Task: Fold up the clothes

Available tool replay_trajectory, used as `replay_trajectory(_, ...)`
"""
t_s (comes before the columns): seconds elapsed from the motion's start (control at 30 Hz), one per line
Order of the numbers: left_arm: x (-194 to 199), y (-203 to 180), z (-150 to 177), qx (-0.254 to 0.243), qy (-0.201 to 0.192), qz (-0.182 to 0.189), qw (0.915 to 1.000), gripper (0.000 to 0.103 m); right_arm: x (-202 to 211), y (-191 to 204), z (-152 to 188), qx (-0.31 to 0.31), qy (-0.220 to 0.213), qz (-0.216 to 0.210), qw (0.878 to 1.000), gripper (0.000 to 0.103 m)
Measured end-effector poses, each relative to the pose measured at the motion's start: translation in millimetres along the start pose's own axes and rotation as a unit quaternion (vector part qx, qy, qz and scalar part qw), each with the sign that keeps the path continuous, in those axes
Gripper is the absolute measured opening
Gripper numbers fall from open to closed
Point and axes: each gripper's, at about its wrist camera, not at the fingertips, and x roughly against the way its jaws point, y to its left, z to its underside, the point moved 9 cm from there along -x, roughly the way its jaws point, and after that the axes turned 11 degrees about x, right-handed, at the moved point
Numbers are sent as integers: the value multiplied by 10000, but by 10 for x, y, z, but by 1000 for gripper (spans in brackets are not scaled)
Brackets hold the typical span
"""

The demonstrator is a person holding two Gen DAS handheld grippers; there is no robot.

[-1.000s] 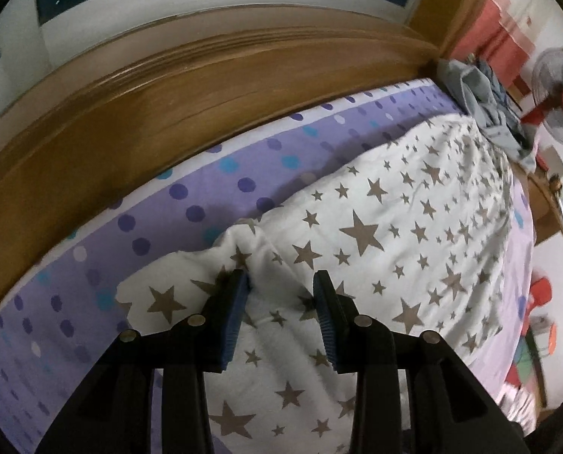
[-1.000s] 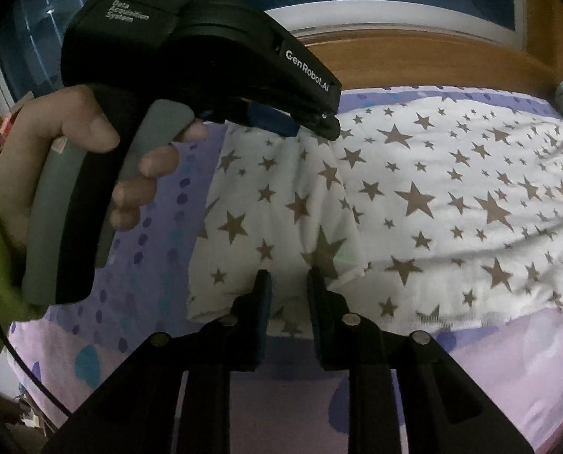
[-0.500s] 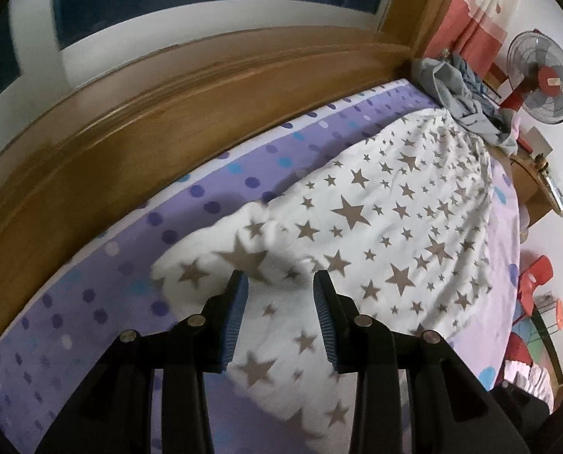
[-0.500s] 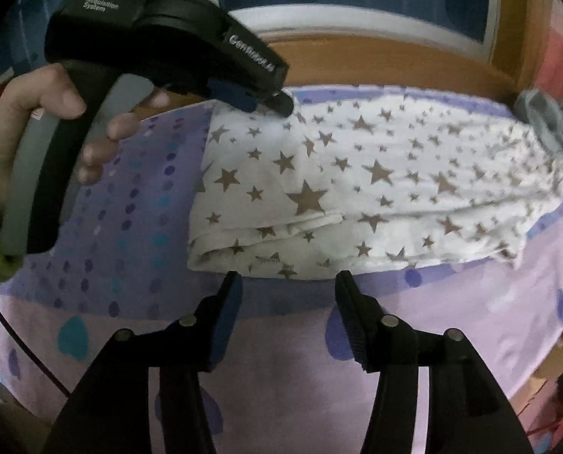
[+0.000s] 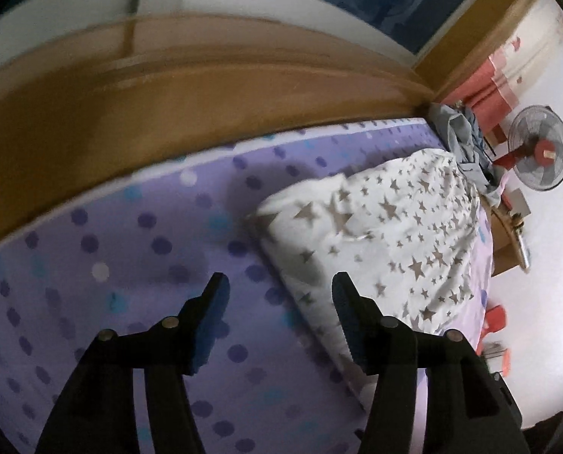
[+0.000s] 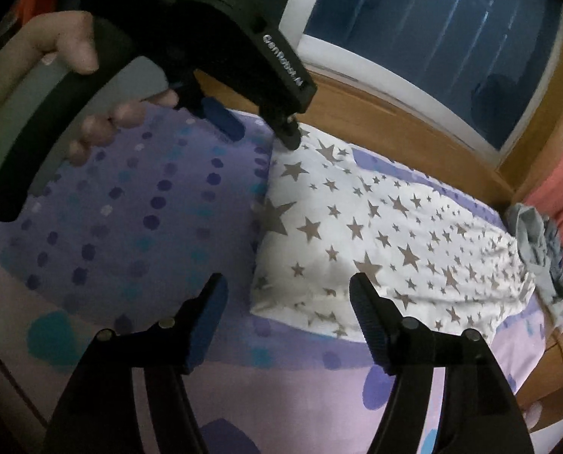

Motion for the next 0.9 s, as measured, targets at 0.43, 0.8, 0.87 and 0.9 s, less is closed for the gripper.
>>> replay_trajectory(0.43,-272,-135,-49,333,249,600,9973,58,-239,22,-19,-154,251,108,9995,56)
replay_trajectory(0.8,-304,-316,-96,310,146,622,9975,48,-155,10,-35,-285,292,141,9991,13)
replay_trajectory(0.87,-246,-368,-118,256,82,613,9978,47,-77,-58,-59,-483,164,63,9987,12)
replay_trajectory(0.9,-217,-396,-134,242,61,611,9978,47,-39,-100,-69,-611,95,-10,9981,12)
